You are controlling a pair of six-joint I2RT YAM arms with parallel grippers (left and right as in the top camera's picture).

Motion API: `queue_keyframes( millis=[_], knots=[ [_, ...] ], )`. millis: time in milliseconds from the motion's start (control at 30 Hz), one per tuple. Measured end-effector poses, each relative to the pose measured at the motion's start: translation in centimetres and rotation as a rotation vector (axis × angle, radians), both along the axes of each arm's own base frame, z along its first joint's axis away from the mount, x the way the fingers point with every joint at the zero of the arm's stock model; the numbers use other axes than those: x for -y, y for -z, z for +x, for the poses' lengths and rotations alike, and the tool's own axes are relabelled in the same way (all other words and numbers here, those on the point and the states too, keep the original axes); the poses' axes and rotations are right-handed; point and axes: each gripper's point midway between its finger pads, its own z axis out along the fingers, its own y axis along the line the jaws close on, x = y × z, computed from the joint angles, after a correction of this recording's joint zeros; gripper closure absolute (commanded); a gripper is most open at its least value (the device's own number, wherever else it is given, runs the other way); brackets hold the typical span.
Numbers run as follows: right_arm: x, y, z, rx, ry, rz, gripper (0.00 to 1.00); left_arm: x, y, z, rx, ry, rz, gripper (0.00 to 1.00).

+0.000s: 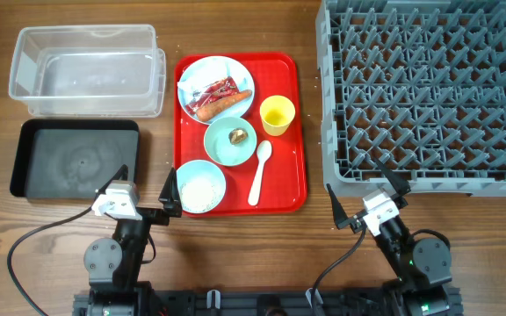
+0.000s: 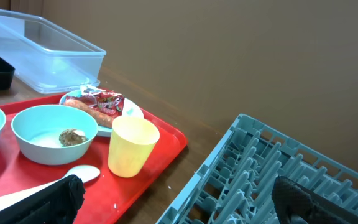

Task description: Sort waste into correct bins and load items into the dishwasher rack

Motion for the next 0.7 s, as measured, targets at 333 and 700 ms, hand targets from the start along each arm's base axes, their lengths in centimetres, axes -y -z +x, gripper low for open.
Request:
queue_keyframes(
  millis=[333, 700],
  knots=[
    [0.00, 0.00, 0.00, 0.000, 0.000, 0.000, 0.00, -0.90, 0.10, 0.11, -0.004, -0.053, 0.003, 0.00],
    [0.00, 0.00, 0.00, 0.000, 0.000, 0.000, 0.00, -0.90, 0.11, 0.11, -0.004, -0.053, 0.003, 0.00]
  ],
)
